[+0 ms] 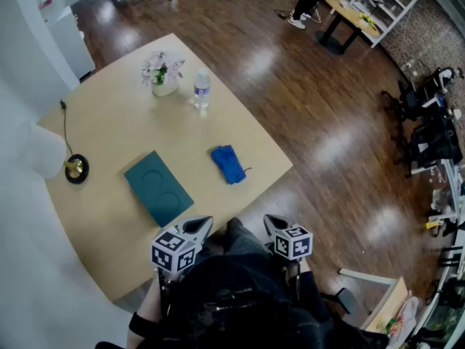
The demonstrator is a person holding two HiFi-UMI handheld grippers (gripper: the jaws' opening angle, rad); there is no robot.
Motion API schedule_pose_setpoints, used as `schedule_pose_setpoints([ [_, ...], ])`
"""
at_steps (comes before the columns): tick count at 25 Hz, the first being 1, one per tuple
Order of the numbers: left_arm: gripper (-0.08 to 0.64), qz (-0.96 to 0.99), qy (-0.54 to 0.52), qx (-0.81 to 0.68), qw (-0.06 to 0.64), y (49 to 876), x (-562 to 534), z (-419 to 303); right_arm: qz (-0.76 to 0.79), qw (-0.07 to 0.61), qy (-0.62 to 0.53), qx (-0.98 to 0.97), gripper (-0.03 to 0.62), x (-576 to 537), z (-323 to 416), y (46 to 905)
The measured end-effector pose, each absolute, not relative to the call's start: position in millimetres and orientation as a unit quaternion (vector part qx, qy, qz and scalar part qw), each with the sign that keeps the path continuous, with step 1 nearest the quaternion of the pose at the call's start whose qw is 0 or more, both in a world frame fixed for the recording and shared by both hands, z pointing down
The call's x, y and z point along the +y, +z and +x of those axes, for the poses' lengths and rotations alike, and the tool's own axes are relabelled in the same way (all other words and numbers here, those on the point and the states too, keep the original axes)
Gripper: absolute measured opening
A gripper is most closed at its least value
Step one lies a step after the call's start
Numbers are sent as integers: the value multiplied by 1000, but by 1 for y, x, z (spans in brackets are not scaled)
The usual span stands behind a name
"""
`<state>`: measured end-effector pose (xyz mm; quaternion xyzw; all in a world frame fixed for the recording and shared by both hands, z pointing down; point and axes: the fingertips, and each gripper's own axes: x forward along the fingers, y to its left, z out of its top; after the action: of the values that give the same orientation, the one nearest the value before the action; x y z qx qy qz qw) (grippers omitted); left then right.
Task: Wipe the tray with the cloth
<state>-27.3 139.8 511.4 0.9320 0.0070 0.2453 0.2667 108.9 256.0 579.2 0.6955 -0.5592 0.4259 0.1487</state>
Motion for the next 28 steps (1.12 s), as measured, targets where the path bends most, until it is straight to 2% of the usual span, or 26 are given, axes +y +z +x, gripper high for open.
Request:
schedule_pose_setpoints([
  [7, 0, 931, 249, -72, 255, 522, 68, -41, 696, 163, 366, -595, 9, 155, 142, 587],
  [10, 0, 923, 243, -136, 265, 517, 44, -62, 688, 193, 341, -611, 146, 105, 150, 600],
  [14, 0, 897, 232, -226, 299, 517, 24, -100, 683, 221, 331, -613, 201, 57, 167, 624],
  [22, 0, 837, 234, -375, 322, 526, -2, -171, 652, 308, 329, -610, 204, 19, 180, 683],
  [28, 3, 812, 245, -427, 313, 534, -6, -189, 639, 301, 360, -609, 181, 18, 177, 703],
])
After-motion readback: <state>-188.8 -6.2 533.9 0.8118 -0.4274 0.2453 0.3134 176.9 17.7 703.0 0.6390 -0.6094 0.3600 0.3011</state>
